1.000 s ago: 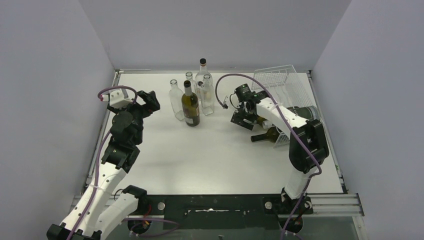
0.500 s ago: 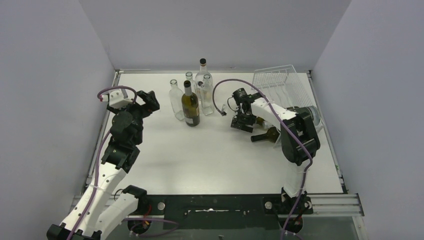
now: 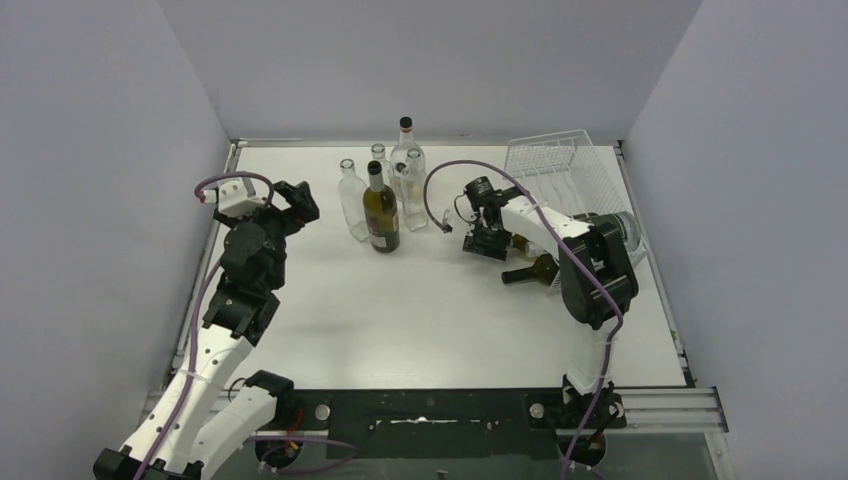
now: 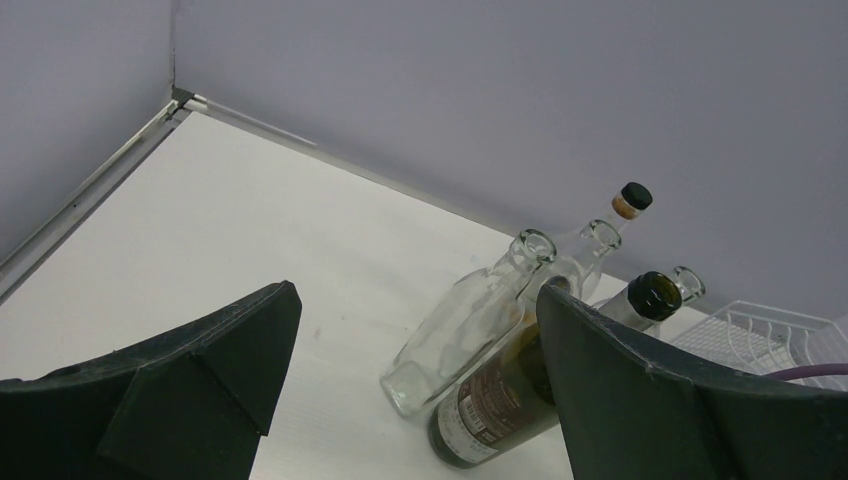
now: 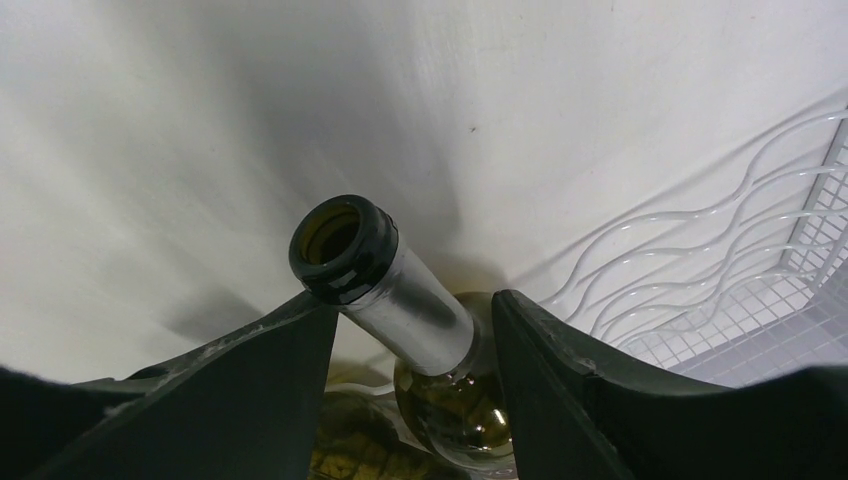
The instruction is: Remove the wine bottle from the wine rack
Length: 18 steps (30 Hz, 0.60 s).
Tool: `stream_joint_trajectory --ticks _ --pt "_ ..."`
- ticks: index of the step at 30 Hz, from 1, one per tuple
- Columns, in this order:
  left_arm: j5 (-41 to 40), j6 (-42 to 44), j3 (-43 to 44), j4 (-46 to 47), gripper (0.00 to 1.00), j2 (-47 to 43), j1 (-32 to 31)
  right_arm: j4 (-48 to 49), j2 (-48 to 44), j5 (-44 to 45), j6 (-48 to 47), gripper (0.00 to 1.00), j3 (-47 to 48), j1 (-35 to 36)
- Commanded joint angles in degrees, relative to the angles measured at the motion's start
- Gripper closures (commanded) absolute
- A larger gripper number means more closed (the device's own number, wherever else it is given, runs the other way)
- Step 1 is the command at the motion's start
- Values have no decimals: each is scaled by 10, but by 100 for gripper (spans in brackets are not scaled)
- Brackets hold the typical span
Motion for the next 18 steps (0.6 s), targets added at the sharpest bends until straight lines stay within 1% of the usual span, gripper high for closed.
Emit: stream_joint_trajectory --ticks 1,10,15,18 --pt "-3 6 8 31 10 -8 -2 20 -5 11 -8 41 -7 -6" --pt "0 5 7 31 10 -6 -2 30 -8 14 -10 40 -25 -6" --pt "0 5 7 31 10 -6 -2 32 -8 8 -13 48 -26 -6" --pt "1 5 7 31 10 -6 -2 36 -13 4 -16 49 -30 -6"
